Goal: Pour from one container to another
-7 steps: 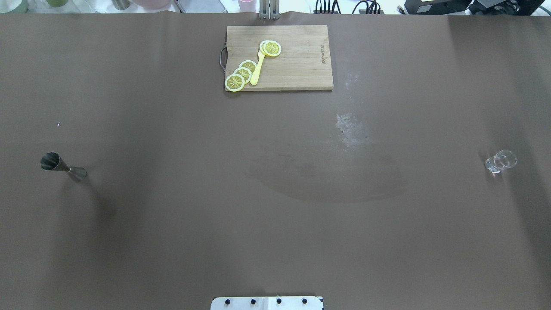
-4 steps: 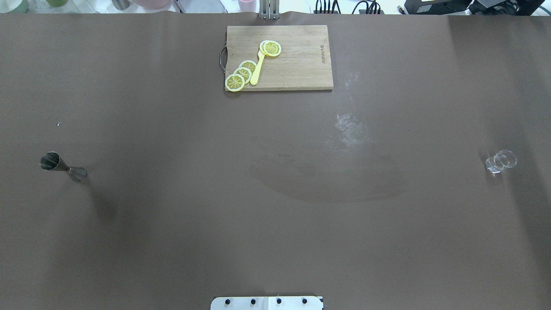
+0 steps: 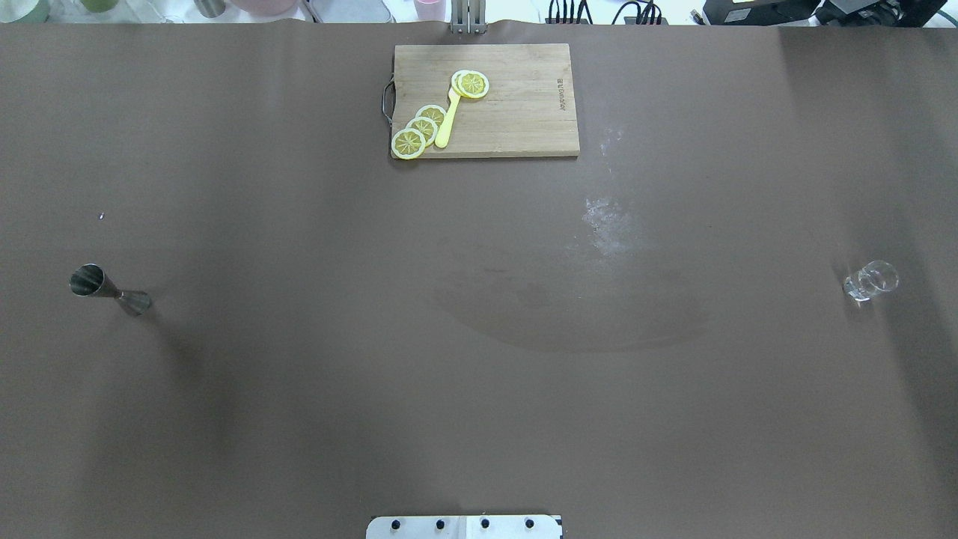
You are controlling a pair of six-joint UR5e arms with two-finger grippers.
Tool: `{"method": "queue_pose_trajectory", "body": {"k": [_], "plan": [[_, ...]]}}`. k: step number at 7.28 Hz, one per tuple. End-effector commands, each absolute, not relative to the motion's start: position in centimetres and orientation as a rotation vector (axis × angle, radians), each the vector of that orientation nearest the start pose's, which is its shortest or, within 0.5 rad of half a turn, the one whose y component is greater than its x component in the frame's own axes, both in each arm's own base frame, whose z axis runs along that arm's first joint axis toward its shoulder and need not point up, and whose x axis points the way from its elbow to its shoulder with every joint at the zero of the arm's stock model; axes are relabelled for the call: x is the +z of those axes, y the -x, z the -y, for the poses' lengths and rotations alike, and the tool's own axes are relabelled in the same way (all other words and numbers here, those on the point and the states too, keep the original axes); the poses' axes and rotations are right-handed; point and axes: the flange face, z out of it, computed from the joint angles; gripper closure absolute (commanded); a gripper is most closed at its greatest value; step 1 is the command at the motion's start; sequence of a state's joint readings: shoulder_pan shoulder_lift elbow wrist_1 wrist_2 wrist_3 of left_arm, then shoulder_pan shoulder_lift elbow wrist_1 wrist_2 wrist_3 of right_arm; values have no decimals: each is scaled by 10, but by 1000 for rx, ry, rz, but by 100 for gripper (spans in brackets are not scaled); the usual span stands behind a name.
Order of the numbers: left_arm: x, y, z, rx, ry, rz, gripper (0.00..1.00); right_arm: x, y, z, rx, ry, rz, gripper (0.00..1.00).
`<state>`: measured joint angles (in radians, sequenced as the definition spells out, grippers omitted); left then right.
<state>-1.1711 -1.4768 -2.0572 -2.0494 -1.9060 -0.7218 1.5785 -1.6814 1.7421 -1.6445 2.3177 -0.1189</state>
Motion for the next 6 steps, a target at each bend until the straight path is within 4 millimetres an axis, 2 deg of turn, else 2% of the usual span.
{"method": "queue_pose_trajectory", "body": {"k": [1,2,3,6], "plan": [[416,-128,420,-197,-664,-719,4,631,-68,444,-117,-47,749,0],[423,-144,400,-220,-712,-703,4,631,-62,445,-182,-62,750,0],[425,-155,389,-238,-750,-711,4,631,-61,444,-259,-90,755,0],[443,-167,358,-286,-886,-684,4,625,-42,447,-430,-156,809,0]]}}
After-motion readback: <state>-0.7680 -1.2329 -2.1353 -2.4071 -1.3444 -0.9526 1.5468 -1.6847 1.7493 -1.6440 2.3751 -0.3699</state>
